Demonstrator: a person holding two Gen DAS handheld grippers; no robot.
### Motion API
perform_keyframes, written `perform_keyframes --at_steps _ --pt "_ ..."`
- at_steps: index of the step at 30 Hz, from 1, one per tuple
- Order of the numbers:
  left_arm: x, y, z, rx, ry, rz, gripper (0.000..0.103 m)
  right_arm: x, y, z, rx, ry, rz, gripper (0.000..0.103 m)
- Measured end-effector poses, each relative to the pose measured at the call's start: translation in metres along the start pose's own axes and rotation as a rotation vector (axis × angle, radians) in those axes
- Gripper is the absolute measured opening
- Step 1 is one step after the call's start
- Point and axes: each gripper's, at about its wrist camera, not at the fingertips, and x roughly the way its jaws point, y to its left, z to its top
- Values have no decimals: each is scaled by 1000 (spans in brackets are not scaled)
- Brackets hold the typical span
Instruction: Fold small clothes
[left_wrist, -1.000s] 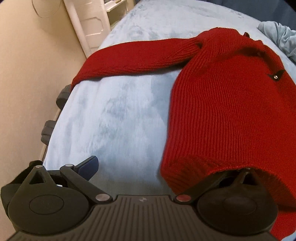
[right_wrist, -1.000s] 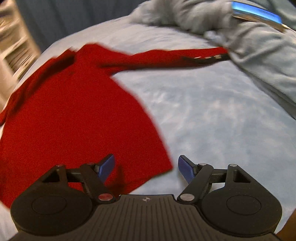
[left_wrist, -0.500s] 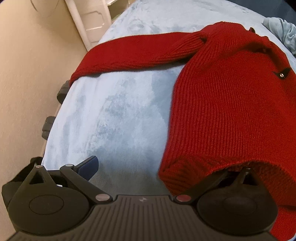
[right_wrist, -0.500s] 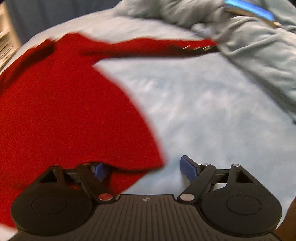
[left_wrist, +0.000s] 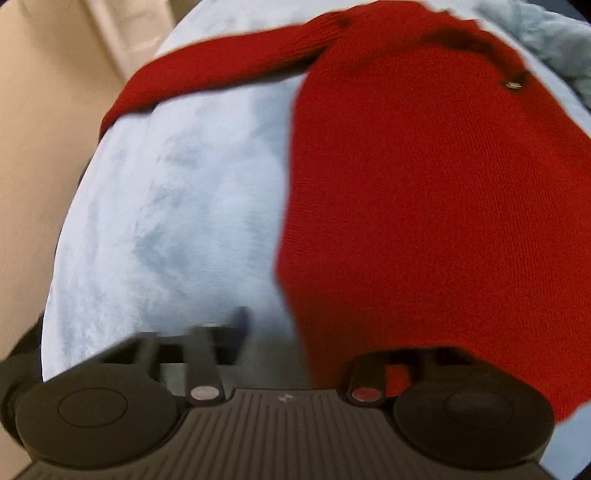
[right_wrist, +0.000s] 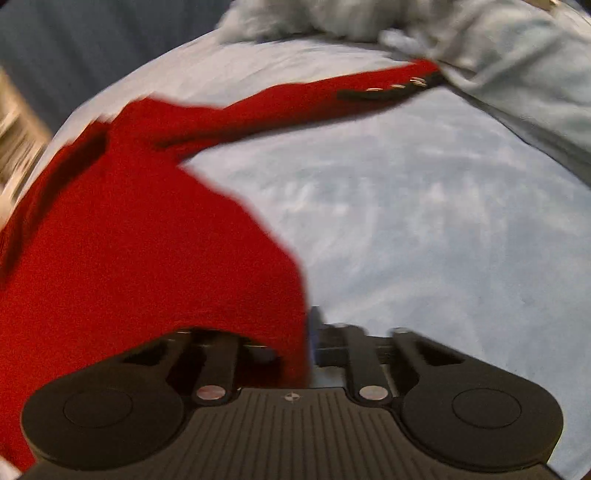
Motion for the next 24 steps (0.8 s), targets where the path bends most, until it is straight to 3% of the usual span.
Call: perform_keyframes --at_steps 4,8,11,13,17,18,20,21,22,24 --pt "-35 2 -11 18 -82 30 9 -28 12 13 -120 -31 -58 8" --pt "-96 28 -24 5 -178 -30 9 -101 18 31 -267 -122 15 7" --pt "-122 33 -46 29 -196 4 8 -142 24 19 -393 -144 12 7" --pt "-114 37 -64 31 -156 24 8 -141 20 2 -436 -96 -5 7" --pt "-63 38 -106 28 -7 49 9 -84 5 -46 -398 167 -22 7" --pt "-56 36 -111 30 3 56 14 -74 7 -55 -401 219 -16 8" --pt "-56 33 -115 51 -34 90 37 -67 13 -60 -407 285 1 9" --pt "-60 33 -113 62 -41 115 70 -71 14 -56 -397 284 8 21" --pt "-65 35 -111 66 -48 120 97 -76 13 -53 -395 290 17 45" --pt "-81 48 -112 47 -112 100 103 -90 5 -44 -395 267 40 65"
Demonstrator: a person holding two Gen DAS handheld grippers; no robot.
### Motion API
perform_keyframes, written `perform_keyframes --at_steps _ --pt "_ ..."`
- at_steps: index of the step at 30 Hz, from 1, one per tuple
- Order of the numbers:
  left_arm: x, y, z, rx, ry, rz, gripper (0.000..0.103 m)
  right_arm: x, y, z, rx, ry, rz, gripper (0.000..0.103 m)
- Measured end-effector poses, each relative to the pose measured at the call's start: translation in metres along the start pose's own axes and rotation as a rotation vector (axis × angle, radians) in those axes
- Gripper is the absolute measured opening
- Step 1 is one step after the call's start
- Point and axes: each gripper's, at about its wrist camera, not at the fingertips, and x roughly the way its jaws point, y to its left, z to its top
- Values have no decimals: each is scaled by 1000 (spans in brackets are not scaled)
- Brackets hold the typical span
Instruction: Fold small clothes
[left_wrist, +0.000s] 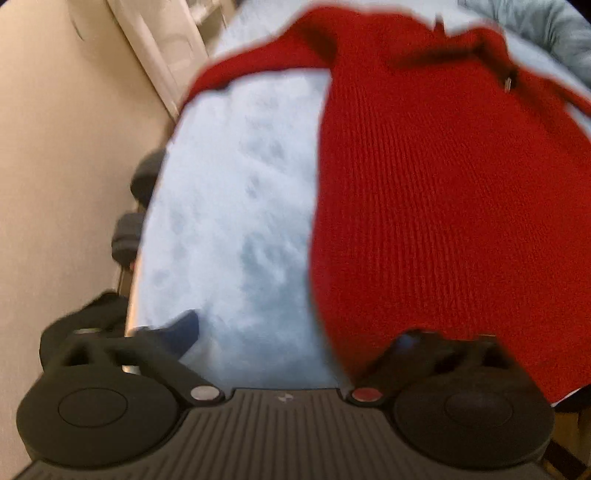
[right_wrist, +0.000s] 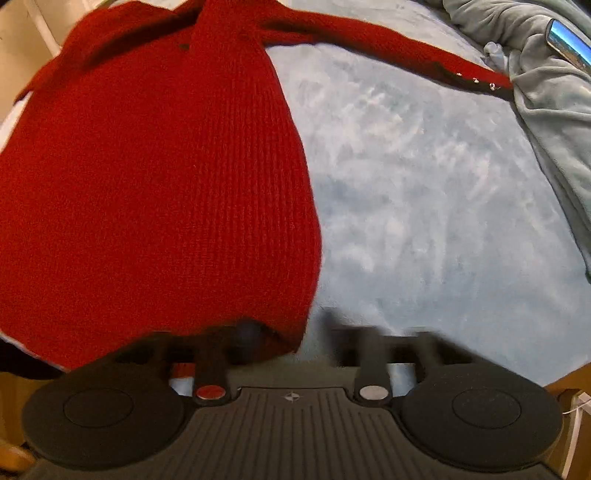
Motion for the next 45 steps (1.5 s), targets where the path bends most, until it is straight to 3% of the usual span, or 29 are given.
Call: perform_keyframes --at_steps 3,7,9,12,15,17,19,25,27,31,34,36,38,40,43,45 --pt "-15 24 6 -98 -59 -102 103 -25 -29 13 71 -103 31 65" --pt "-2 40 45 -290 -86 -190 103 -28 -81 65 348 -314 43 65" --pt "17 36 74 -354 -80 -221 103 -9 -101 101 497 -387 106 65" --pt "39 24 122 -376 -76 -271 102 41 -116 159 636 -396 164 65" --pt "32 11 141 -281 -93 -301 102 88 -107 210 646 -336 133 65" --pt "21 9 131 -202 -96 -263 102 109 -99 229 645 -324 116 65" --pt "14 17 108 -192 -65 -231 102 121 -91 236 642 -311 125 65" --pt "27 73 14 -314 187 -124 103 119 -77 221 589 -311 164 65" --pt "28 81 0 -350 232 -160 103 111 -84 212 619 -326 172 65" --pt "4 75 7 -284 183 -277 103 101 -104 209 711 -376 161 65" --pt "-12 78 -5 -205 226 -372 103 117 -114 221 737 -336 218 66" --pt "-18 85 -18 -194 287 -364 103 132 -114 234 731 -289 249 66" --pt "-20 97 -24 -225 316 -294 103 144 -108 254 683 -276 203 61" --pt "-20 109 -19 -303 297 -244 103 145 -103 283 599 -335 113 42" --pt "-13 127 10 -450 175 -173 103 142 -107 325 566 -467 21 32" --pt "-6 134 38 -560 70 -173 103 144 -109 346 514 -528 -152 32"
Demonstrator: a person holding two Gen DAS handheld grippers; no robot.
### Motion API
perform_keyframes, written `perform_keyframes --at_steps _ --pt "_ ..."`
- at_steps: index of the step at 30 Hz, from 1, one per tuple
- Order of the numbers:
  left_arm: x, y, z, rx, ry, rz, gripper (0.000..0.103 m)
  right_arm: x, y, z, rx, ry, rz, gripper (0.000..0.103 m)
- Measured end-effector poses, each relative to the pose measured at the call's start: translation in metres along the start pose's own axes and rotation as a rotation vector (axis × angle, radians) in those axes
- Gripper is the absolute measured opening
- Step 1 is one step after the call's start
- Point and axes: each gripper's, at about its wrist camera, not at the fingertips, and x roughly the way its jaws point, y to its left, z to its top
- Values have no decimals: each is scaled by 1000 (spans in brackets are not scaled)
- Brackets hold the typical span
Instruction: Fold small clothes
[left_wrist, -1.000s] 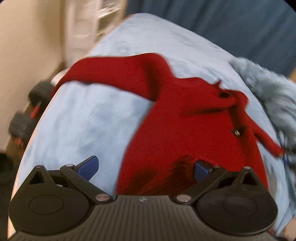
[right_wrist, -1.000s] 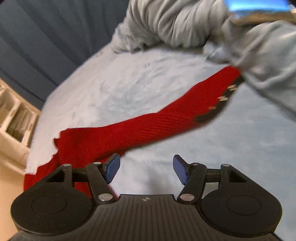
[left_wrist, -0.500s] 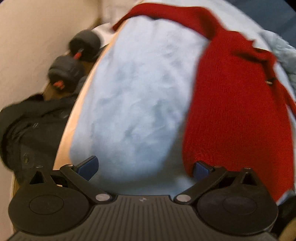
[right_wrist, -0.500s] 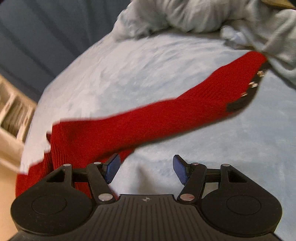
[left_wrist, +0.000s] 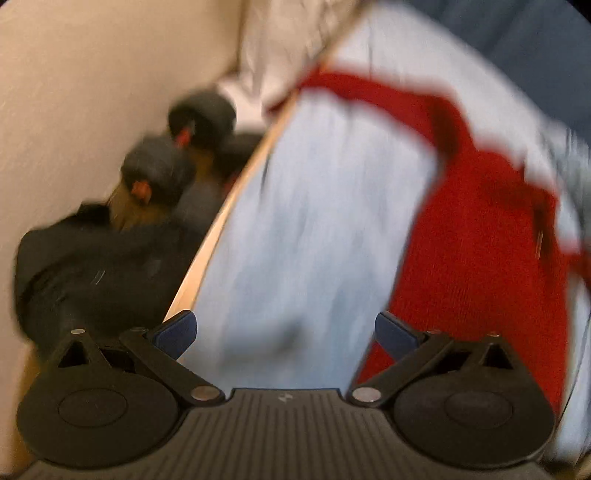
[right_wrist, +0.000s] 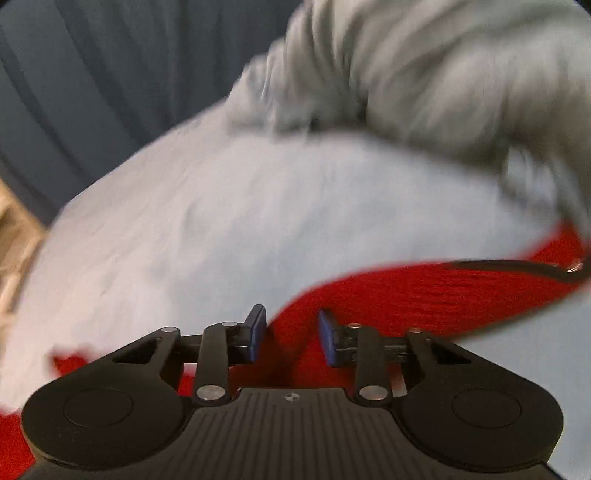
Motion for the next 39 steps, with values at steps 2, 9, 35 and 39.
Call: perform_keyframes --at_steps 2,9,35,39 --pt "15 -13 27 -90 -85 -58 103 11 -4 5 -9 28 -79 36" --pt "123 -88 120 -163 -176 -169 103 -48 -78 -54 299 193 241 70" --pt "177 -50 195 -365 -349 206 19 -62 -81 -64 141 55 -200 9" --pt "181 -56 197 -342 -369 230 19 -44 -69 -71 108 80 -240 9"
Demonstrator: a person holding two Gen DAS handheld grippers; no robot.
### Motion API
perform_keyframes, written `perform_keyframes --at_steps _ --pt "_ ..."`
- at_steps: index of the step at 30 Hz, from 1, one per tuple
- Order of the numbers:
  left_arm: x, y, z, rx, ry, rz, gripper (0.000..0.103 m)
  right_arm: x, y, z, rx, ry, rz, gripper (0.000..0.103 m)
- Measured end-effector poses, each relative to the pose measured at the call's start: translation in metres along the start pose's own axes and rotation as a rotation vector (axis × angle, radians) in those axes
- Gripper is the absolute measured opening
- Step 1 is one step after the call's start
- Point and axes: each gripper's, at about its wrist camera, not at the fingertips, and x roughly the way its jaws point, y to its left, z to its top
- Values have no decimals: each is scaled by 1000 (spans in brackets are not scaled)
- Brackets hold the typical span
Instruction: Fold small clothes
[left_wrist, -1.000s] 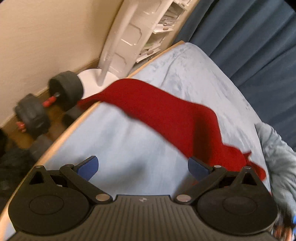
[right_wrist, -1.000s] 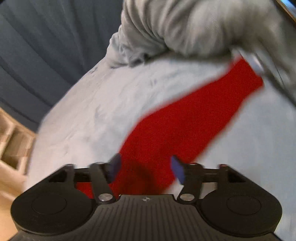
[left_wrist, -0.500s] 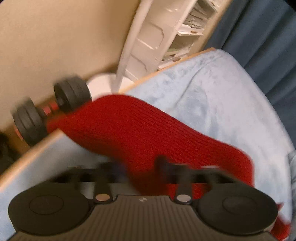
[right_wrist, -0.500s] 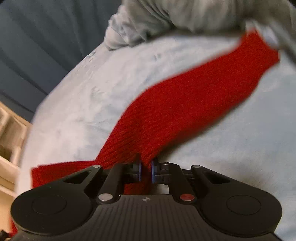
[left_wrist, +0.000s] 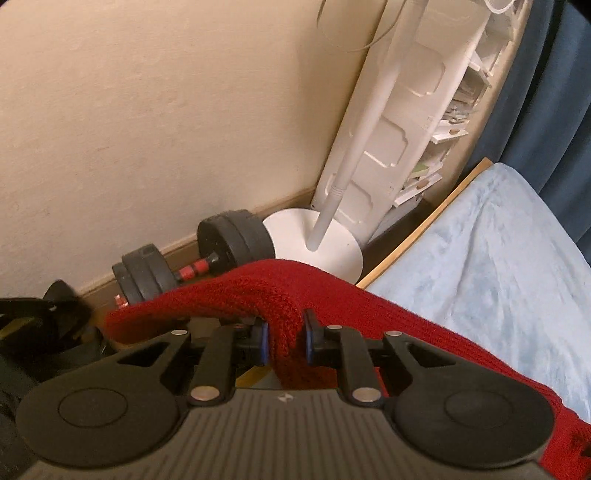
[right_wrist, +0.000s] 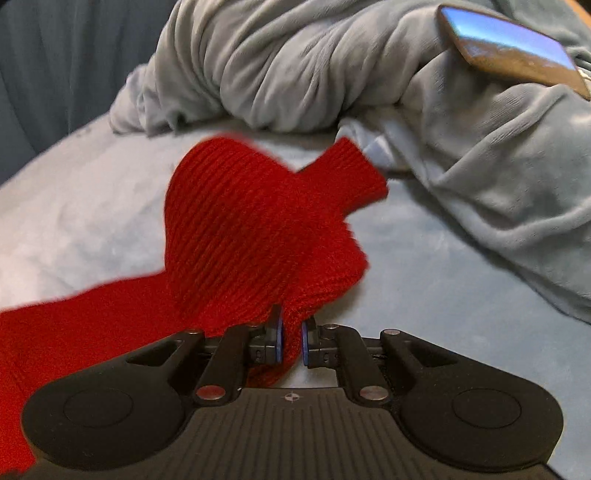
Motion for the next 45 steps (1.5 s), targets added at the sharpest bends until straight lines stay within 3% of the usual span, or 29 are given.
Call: perform_keyframes --at_steps 5,6,7,8,9,10,13,16,20,23,24,25,26,27,28,30,32,34,36,38,39,40,41,42,43,45 --pt "-14 1 12 -22 -57 -67 20 0 -12 9 10 1 38 11" --pt "-11 -1 11 -2 -44 -64 23 2 -12 8 -8 16 25 21" --pt "-5 -5 9 34 -15 -64 27 5 -13 8 -14 40 5 38" --pt "-1 -6 8 57 11 -58 31 9 -13 10 -3 67 -14 47" --pt "3 -5 5 69 37 -53 46 5 -17 8 8 83 -23 57" --pt "3 -1 3 60 50 -60 62 -1 -19 7 14 97 -23 60" --pt "-3 23 -4 -44 62 -120 92 -26 -24 -2 7 129 5 61" --pt "-13 44 -13 -90 58 -170 95 -65 -27 -25 -16 137 65 61" --pt "-4 58 -17 -208 135 -239 95 -103 -26 -60 -62 175 110 61" --pt "24 58 -21 -336 256 -262 94 -117 -25 -81 -67 236 133 61" --pt "26 54 -19 -351 229 -267 96 -120 -25 -86 -65 251 137 61" --pt "29 47 -16 -360 226 -232 90 -123 -23 -90 -74 266 144 61" --pt "32 43 -12 -361 210 -197 76 -125 -21 -92 -86 269 148 61" --pt "31 38 -9 -350 187 -159 29 -127 -20 -93 -102 264 148 61" --pt "31 33 -5 -331 174 -127 16 -129 -17 -93 -121 253 145 61" --pt "19 23 4 -312 123 -98 16 -133 -14 -89 -155 229 145 61" --pt "-14 -4 12 -210 6 -110 15 -134 -13 -85 -171 205 162 61" --pt "-63 -56 11 2 -146 -173 15 -137 -11 -84 -184 191 176 61" --pt "-116 -116 -14 236 -255 -331 15 -140 -8 -85 -207 182 192 61" --pt "-160 -166 -65 472 -272 -537 16 -142 -5 -88 -226 171 197 61" --pt "-178 -183 -103 602 -259 -639 30 -142 -4 -88 -226 172 198 61" --pt "-189 -193 -139 728 -240 -700 71 -141 -4 -88 -219 180 203 61" --pt "-194 -198 -184 864 -225 -701 92 -141 -6 -88 -209 192 211 61" --pt "-194 -196 -217 960 -235 -665 101 -139 -8 -87 -201 207 220 61" --pt "-192 -189 -245 1029 -250 -627 102 -139 -11 -86 -197 216 227 61" --pt "-181 -168 -269 1092 -155 -616 102 -139 -18 -85 -201 209 224 61"
